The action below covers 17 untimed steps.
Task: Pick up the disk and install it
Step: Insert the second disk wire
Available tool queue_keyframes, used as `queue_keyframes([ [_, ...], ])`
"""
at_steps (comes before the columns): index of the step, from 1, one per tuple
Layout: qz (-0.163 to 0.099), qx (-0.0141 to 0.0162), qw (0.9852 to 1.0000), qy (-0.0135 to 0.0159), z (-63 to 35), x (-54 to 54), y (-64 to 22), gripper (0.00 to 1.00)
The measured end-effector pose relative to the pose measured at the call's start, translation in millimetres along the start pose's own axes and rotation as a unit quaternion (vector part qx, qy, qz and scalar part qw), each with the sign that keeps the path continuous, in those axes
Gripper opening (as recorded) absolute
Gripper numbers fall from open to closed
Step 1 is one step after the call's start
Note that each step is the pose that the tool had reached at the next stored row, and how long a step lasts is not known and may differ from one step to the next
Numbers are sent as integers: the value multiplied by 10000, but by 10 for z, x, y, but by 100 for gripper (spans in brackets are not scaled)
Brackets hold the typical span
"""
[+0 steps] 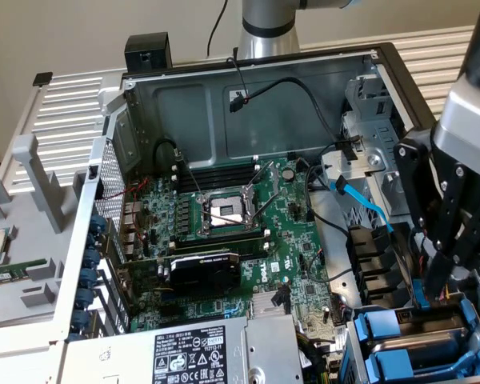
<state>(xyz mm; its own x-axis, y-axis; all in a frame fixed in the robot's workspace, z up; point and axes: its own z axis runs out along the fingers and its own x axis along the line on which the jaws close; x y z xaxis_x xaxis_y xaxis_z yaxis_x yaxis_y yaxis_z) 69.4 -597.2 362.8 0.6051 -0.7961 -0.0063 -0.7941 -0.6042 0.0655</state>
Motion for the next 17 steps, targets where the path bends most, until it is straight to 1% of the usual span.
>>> queue_keyframes([
  [2,-67,-1,10000,4,0,-17,-13,11],
  [5,-235,-2,9997,14,-1,-29,-22,11],
  [8,-466,-4,9989,29,0,-33,-25,11],
  [12,-780,-7,9969,50,-1,-37,-28,11],
  [15,-1012,-9,9948,63,-1,-41,-31,11],
  [17,-1116,-23,9937,59,-5,-48,-35,11],
])
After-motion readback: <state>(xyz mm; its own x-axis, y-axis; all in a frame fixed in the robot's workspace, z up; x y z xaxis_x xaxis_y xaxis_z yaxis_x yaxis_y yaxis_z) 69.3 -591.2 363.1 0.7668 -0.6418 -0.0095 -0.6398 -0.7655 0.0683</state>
